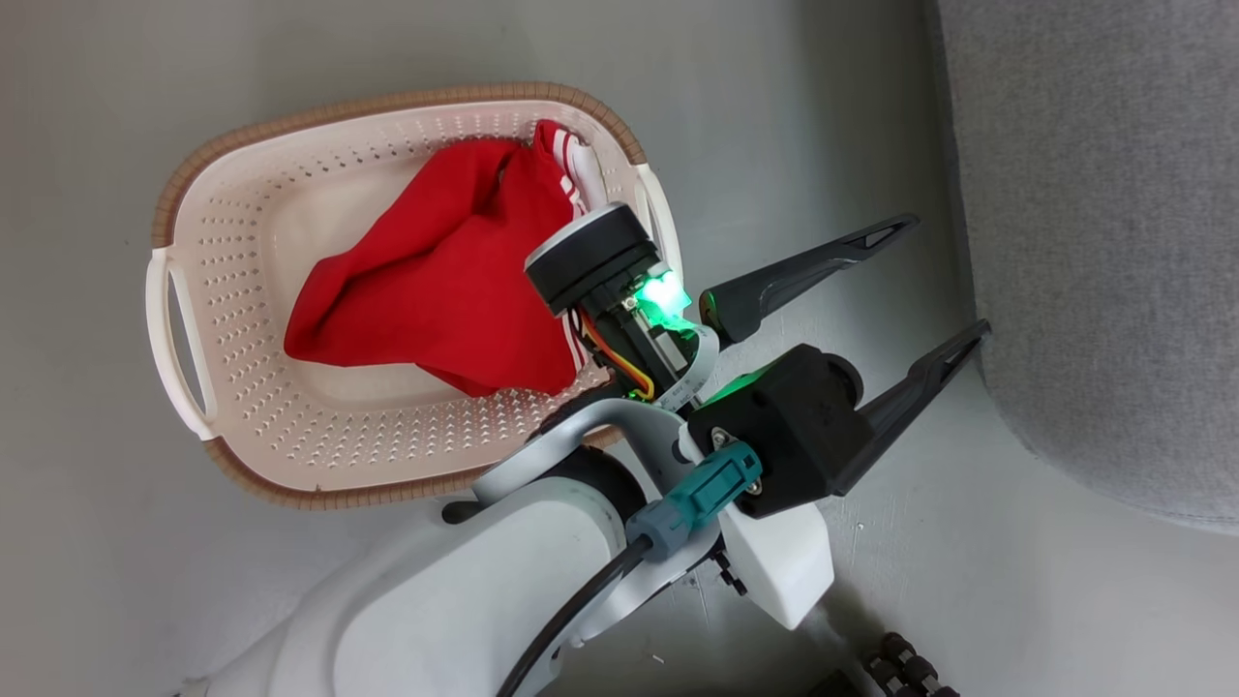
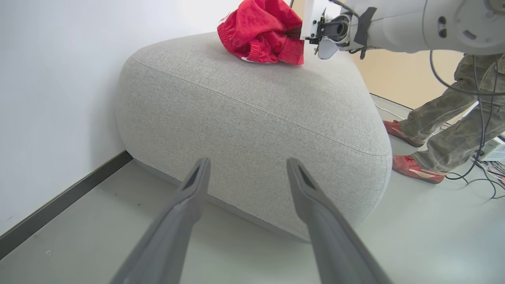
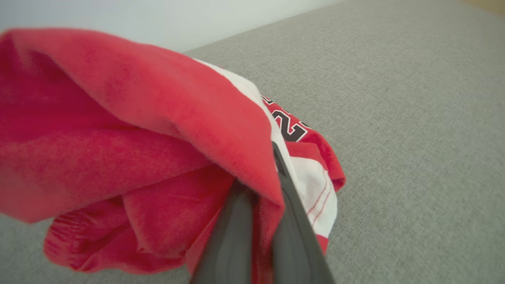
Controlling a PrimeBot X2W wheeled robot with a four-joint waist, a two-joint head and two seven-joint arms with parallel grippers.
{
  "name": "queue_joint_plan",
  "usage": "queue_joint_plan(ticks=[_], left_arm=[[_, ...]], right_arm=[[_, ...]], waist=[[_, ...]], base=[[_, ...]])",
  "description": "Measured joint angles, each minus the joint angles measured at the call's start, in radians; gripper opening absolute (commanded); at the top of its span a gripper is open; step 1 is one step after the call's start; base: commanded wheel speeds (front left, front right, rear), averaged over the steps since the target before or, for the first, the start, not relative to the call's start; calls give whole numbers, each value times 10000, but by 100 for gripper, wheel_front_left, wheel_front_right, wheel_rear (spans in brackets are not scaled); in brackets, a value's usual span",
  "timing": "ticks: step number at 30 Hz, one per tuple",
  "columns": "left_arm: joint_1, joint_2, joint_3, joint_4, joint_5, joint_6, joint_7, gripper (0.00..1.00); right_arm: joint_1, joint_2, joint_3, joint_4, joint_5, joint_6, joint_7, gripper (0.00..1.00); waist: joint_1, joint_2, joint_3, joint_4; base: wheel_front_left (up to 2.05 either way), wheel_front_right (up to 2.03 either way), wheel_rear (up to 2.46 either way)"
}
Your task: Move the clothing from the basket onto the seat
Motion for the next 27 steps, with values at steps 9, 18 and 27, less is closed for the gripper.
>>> queue_joint_plan(ticks=[9, 18, 27], left_arm=[[-330, 40, 86, 209, 84, -134, -309, 100], [-398, 196, 311, 462, 184, -194, -654, 100], [-401, 320, 660, 679, 265, -113, -1164, 100]], right_arm=[[-122, 255, -173, 186, -328, 0, -159, 100], [429, 431, -190, 2, -489, 0, -886, 100], [1134, 1216, 82, -1151, -468, 2, -1162, 100]], waist=[[1, 0, 220, 59], [0, 0, 38, -24], [0, 0, -306, -104]], base=[[0, 0, 0], [0, 0, 0], [0, 0, 0]])
